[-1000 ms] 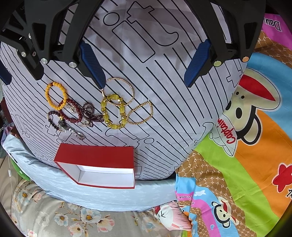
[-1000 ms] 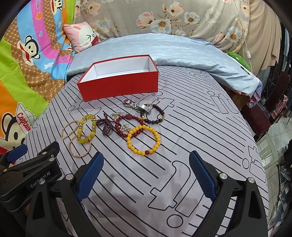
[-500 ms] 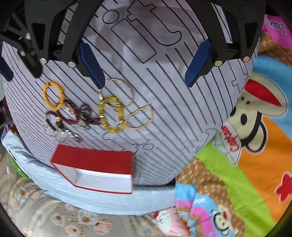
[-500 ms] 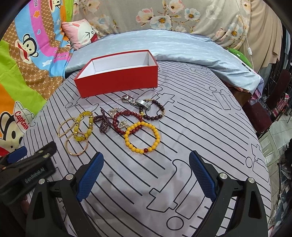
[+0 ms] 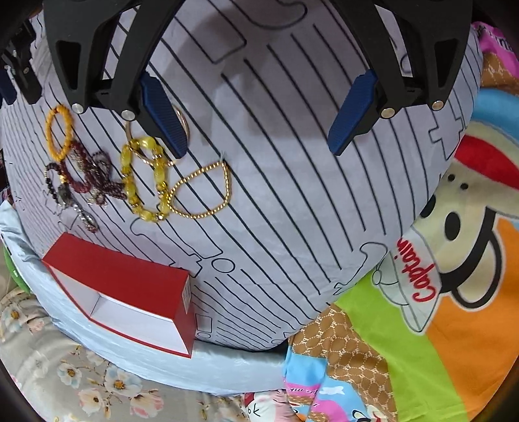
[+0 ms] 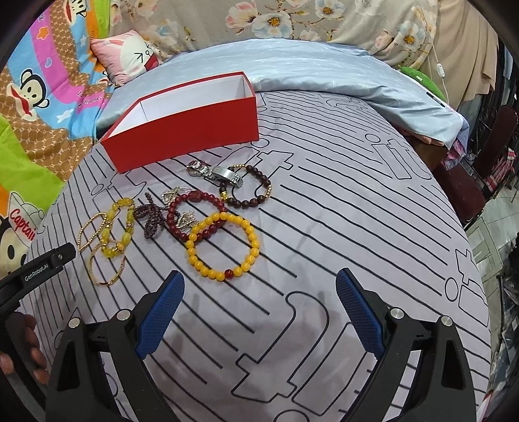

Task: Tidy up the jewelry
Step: 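Grasp the gold bead chain with the left tool while the right tool grasps the orange bead bracelet, then carry both bracelets into the red box and open both tools, then grasp the yellow bead bracelet with the left tool while the right tool grasps the dark garnet strand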

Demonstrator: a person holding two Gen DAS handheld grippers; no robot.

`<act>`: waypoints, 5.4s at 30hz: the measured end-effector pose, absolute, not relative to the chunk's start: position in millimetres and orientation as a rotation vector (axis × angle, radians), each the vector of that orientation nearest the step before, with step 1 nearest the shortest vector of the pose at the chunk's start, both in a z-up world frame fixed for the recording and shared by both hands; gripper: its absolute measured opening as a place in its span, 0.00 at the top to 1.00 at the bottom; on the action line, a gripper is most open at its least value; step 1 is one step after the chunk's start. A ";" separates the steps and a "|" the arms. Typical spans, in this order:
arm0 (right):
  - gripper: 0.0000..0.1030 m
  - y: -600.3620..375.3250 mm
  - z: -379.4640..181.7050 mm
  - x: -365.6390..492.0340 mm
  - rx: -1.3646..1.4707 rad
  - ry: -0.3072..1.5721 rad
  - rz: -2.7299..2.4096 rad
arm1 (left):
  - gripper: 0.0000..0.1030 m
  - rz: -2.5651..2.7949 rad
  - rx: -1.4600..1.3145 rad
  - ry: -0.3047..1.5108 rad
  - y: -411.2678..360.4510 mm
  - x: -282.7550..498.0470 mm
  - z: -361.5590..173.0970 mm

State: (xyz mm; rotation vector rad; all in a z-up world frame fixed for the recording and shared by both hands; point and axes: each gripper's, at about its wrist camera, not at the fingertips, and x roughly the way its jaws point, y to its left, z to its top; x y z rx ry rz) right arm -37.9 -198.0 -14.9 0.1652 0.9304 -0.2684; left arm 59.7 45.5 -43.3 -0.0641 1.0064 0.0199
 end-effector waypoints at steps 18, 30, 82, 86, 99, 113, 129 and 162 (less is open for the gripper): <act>0.58 -208.6 -41.0 2.8 0.191 0.986 -0.218 | 0.33 -0.006 -0.054 1.017 39.6 96.7 -60.6; 0.82 -204.8 -42.7 5.3 0.150 0.973 -0.228 | 0.70 -0.074 -0.009 0.977 30.7 99.5 -59.8; 0.94 -229.1 75.7 209.5 0.268 0.761 0.012 | 0.97 -0.314 -0.003 0.741 -55.8 255.2 60.4; 0.94 -228.7 58.6 230.3 0.258 0.797 0.003 | 0.97 -0.306 0.006 0.765 -61.9 271.1 45.8; 0.72 -227.4 40.4 245.9 0.200 0.812 -0.033 | 0.57 -0.273 0.050 0.795 -74.4 291.2 19.2; 0.72 -223.8 25.0 197.1 0.192 0.834 -0.033 | 0.57 -0.255 0.052 0.770 -60.4 253.8 26.2; 0.77 -209.3 11.0 157.2 0.156 0.873 -0.054 | 0.57 -0.235 0.057 0.836 -46.1 211.0 -4.4; 0.74 -180.6 -3.2 -0.9 0.183 0.914 0.022 | 0.52 -0.246 -0.005 0.975 -11.3 94.2 -56.3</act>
